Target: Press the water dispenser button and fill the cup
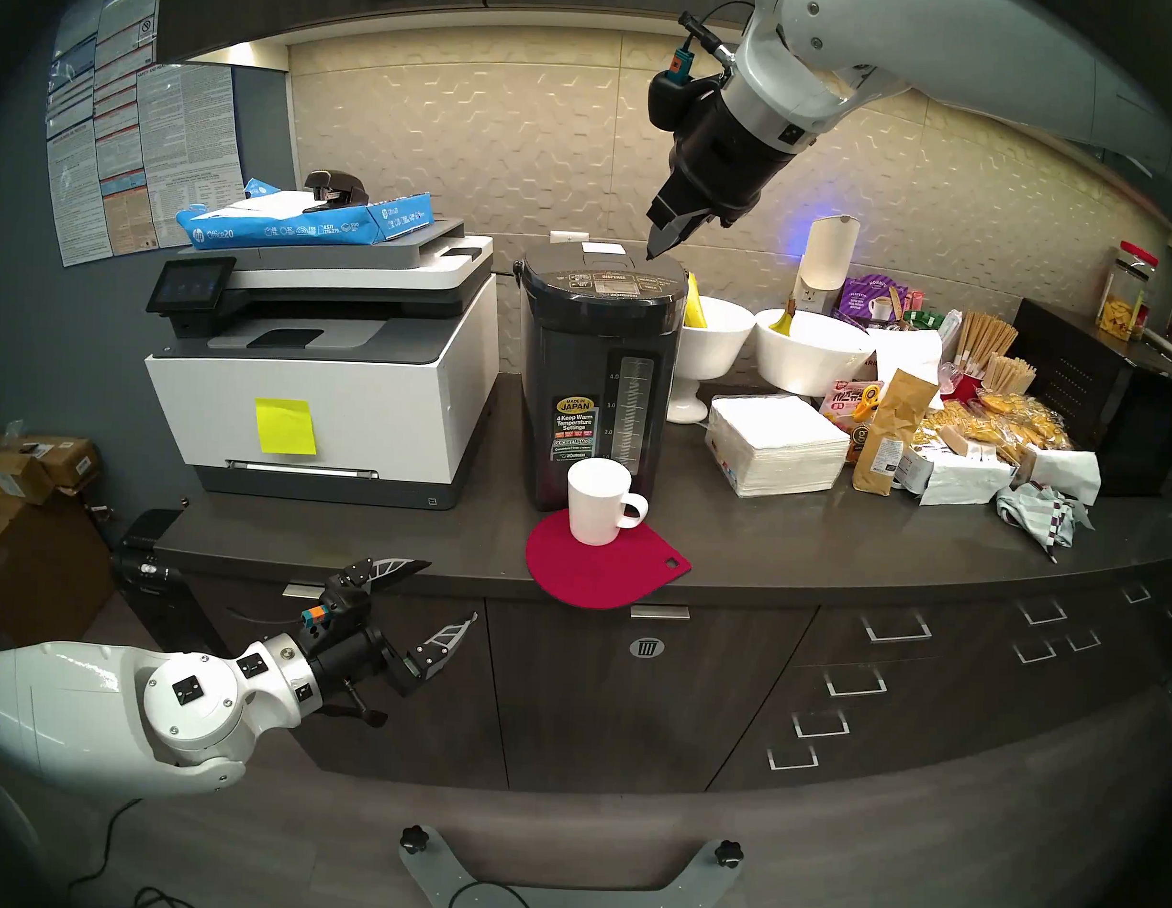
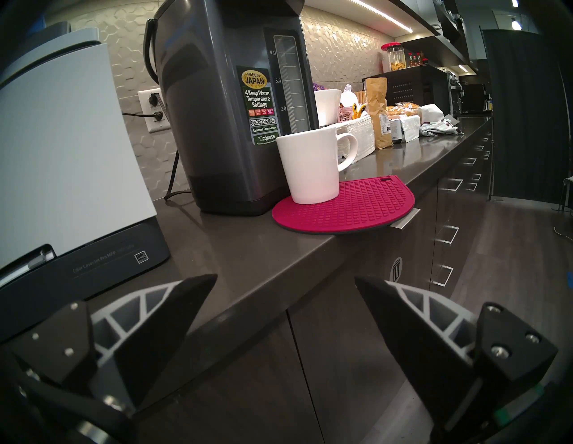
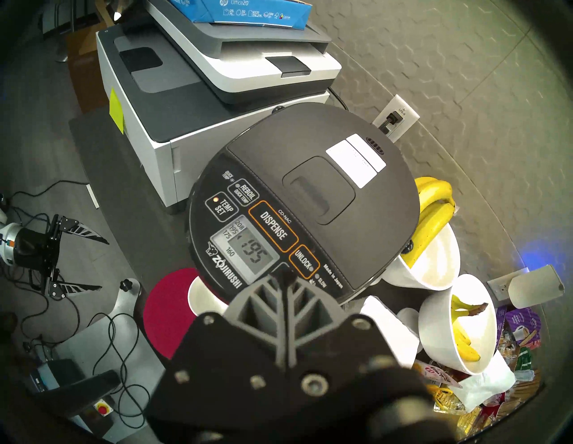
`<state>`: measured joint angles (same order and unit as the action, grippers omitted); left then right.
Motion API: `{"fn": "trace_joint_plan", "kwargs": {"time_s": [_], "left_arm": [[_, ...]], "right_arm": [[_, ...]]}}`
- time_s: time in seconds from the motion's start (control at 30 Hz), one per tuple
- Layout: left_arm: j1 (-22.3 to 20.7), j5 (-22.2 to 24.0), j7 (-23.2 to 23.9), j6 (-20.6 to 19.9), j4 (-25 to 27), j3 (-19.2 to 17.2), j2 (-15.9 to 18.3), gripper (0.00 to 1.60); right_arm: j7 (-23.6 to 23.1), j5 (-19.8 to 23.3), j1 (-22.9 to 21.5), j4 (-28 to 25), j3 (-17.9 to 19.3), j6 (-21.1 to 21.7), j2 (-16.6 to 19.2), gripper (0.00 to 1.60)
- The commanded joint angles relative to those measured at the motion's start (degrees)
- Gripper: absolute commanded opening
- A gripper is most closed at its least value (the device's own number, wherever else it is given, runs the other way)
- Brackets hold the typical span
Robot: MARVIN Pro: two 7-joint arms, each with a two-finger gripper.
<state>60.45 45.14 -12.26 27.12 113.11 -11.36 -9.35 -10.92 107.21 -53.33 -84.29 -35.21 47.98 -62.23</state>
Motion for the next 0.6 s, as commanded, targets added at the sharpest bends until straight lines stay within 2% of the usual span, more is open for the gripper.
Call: {"fn": "trace_joint_plan", "kwargs": {"time_s": [0.0, 0.57], "left_arm": [[-0.47, -0.14, 0.08, 0.41, 0.18, -0.47, -0.13, 1.60], [-0.55, -0.14, 0.07, 0.40, 0.18, -0.38, -0.13, 1.60]], "right_arm": [[0.81, 0.69, 1.17, 2.44, 0.42, -0.99, -0.95, 0.00], [0.63, -0.56, 3.56, 4.30, -0.13, -1.89, -1.83, 0.00]]}}
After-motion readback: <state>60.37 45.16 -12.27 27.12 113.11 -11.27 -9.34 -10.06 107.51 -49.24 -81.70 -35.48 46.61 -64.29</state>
